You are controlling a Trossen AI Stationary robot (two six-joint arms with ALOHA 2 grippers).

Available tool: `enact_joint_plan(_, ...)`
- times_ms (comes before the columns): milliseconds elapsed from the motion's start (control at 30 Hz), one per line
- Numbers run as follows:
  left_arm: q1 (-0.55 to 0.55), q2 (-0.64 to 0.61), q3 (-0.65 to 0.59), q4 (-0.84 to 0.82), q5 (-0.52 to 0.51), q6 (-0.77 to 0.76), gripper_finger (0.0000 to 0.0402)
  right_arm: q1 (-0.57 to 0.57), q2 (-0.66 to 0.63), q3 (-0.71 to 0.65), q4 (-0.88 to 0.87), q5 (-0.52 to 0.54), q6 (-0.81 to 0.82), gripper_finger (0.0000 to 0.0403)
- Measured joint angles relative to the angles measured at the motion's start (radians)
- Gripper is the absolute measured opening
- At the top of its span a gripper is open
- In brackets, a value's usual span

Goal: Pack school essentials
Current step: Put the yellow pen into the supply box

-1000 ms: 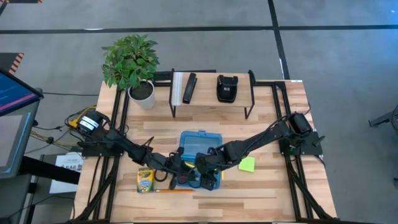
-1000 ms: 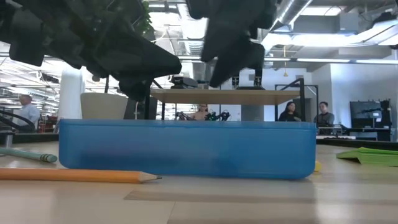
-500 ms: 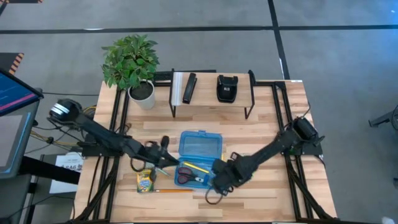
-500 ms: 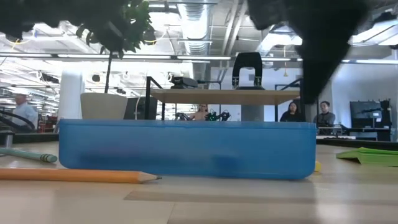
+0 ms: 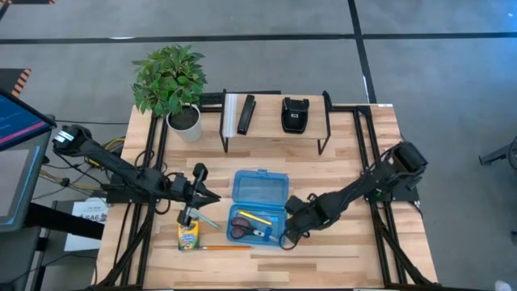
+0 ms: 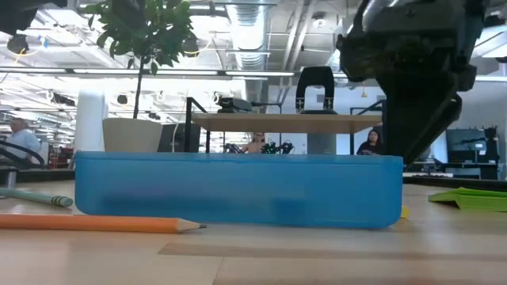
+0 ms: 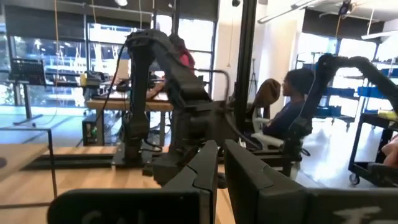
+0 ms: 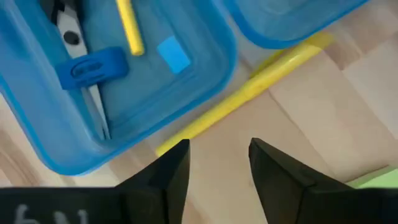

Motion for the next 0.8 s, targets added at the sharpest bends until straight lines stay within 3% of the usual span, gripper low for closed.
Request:
enact_joint_plan(167,0.0,-0.002,0.0,0.0,-0.001,0.009,0.0015,-0.049,-0.025,-0.088,0.113,0.0,0.0,0.018)
enact_joint_plan(367,0.0,-0.002,0.0,-0.024,-0.009,0.001,0.0015,-0.097,0.043,-0.094,0.178,-0.006,-0.012,0.0188)
enact_joint_plan(800,0.0,-0.001,0.0,-0.04,-0.023,-0.002,0.0015,-0.114,0.058,-0.088,0.077,-0.006,-0.003,0.0152)
